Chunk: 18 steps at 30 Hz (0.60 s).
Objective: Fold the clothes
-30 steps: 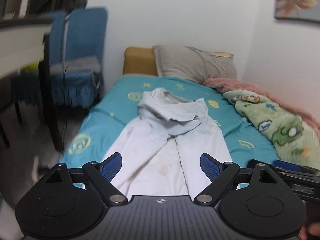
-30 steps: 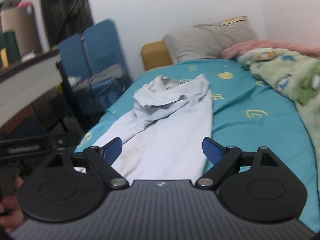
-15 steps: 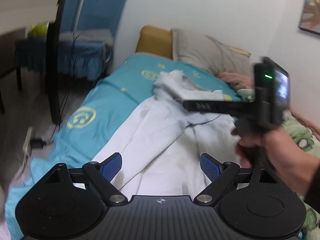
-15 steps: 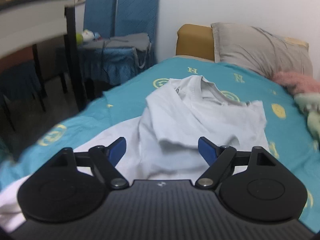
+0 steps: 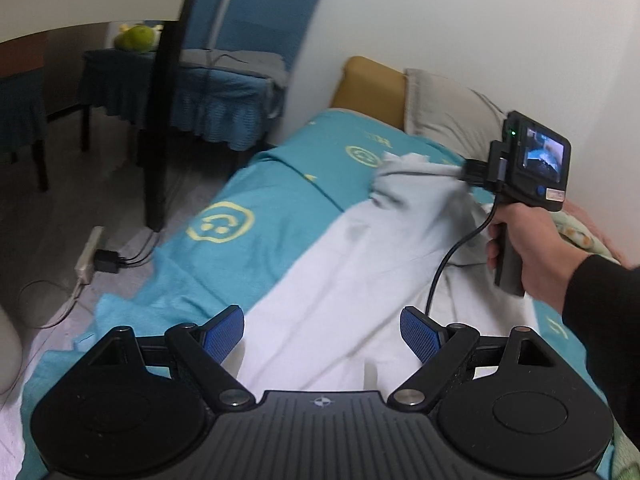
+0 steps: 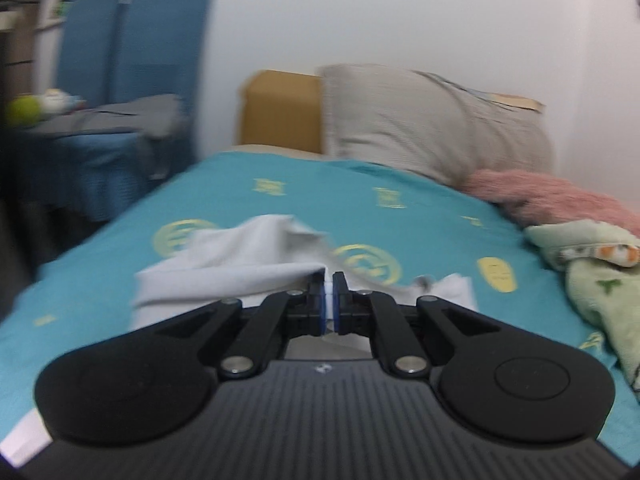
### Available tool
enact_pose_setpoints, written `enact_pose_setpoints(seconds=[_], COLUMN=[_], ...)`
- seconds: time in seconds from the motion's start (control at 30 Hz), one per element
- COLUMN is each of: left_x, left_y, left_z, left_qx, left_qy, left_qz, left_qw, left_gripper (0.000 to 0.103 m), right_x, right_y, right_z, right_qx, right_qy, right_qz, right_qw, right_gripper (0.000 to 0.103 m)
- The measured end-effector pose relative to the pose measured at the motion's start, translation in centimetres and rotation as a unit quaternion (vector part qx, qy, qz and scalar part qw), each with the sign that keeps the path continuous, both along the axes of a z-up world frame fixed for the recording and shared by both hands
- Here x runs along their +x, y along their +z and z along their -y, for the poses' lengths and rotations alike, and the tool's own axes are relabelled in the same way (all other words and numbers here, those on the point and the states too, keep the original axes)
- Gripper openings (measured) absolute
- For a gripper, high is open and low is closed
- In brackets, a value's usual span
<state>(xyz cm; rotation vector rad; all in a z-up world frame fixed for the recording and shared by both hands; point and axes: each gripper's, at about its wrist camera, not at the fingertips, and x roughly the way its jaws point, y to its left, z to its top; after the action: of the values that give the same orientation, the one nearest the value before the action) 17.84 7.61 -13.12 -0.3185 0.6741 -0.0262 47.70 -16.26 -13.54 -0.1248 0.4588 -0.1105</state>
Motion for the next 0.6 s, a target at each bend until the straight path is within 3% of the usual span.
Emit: enact_pose_setpoints(seconds=[0.2, 0.33, 0.4, 0.47, 0.5, 0.6], left_x=[0.4, 0.8, 0.7, 0.5, 0.3, -0.7], left_y=[-1.0, -1.4, -1.2, -0.8, -0.6, 0.0], left_z=[1.2, 1.8, 2.2, 2.6, 2.7, 3.0], left_qx=[0.031, 0.053, 0.075, 0.096, 0.099, 0.096], left_qy=[-0.016, -0.02, -0.022, -0.027, -0.028, -0.035], left_qz=[-0.011, -0.009, 0.007, 0.02, 0.024, 0.032], left_qw=[0.9993, 0.9984, 0.9969, 0.9949, 0.9944, 0.9942], left_gripper=[0.087, 0.086, 0.086, 0.086, 0.086, 0.086], right_x=[3.9, 2.8, 2.0, -0.4, -1.7, -5.1], right_y=[-3.0, -3.4, -3.3, -2.4, -1.8, 0.3], right_z=[1.8, 2.5, 2.8, 2.8, 2.8, 3.0], right_qx=[-0.004, 0.025, 0.044, 0.079, 0.094, 0.116], right_qy=[-0.039, -0.043, -0.048, -0.051, -0.052, -0.053], right_qz=[-0.034, -0.03, -0.025, -0.008, 0.003, 0.008], right_qw=[0.999, 0.998, 0.998, 0.996, 0.994, 0.992], right_gripper=[0.007, 0.01, 0.037, 0.088, 0.092, 0.09])
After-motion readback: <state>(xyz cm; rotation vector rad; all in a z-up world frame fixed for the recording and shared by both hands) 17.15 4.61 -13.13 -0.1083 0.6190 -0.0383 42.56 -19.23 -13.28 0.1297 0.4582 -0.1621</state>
